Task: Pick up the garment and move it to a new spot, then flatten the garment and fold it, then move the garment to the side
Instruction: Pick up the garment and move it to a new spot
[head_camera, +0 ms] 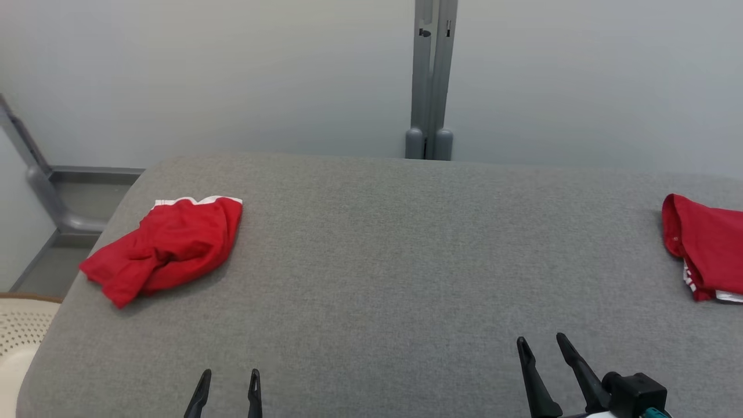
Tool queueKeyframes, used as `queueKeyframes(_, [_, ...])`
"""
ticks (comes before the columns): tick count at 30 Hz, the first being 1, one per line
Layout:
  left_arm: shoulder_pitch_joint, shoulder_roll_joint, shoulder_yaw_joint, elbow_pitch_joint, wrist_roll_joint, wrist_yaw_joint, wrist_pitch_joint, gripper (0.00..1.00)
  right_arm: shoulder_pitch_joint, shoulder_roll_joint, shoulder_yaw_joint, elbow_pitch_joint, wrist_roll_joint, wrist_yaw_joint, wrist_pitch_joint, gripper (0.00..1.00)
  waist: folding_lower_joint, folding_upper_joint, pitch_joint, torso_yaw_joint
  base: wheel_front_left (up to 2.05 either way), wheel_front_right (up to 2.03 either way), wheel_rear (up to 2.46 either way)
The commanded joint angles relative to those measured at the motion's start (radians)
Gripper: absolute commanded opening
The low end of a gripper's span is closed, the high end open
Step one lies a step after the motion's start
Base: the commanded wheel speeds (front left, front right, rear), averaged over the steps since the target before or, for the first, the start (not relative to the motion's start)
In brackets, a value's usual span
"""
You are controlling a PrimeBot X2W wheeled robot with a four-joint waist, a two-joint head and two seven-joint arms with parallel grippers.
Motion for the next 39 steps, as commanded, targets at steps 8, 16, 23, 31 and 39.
queueKeyframes(8, [0.011, 0.001, 0.014, -0.004, 0.015, 0.002, 0.000, 1.00, 0.007, 0.001, 0.007, 0.002, 0.008, 0.000, -0.003, 1.00, 0.0000, 0.0000, 0.016, 0.152, 0.00, 0.00, 0.00])
queueKeyframes(16, [0.016, 0.001, 0.035, -0.014, 0.021, 0.002, 0.000, 1.00, 0.004, 0.003, 0.031, 0.011, 0.014, 0.000, -0.003, 1.00, 0.0000, 0.0000, 0.019, 0.228, 0.00, 0.00, 0.00])
queueKeyframes(23, [0.009, 0.001, 0.043, -0.039, 0.009, 0.024, 0.000, 1.00, -0.043, 0.002, 0.061, 0.025, 0.018, 0.000, -0.003, 1.00, 0.0000, 0.0000, 0.047, 0.265, 0.00, 0.00, 0.00])
queueKeyframes(31, [0.013, 0.001, 0.056, -0.059, 0.007, 0.044, 0.000, 1.00, -0.077, -0.009, 0.090, 0.040, 0.024, 0.000, -0.003, 1.00, 0.0000, 0.0000, 0.066, 0.285, 0.00, 0.00, 0.00])
queueKeyframes(39, [0.016, 0.001, 0.073, -0.066, 0.009, 0.034, 0.000, 1.00, -0.046, -0.028, 0.078, 0.034, 0.020, 0.000, -0.003, 1.00, 0.0000, 0.0000, 0.085, 0.297, 0.00, 0.00, 0.00])
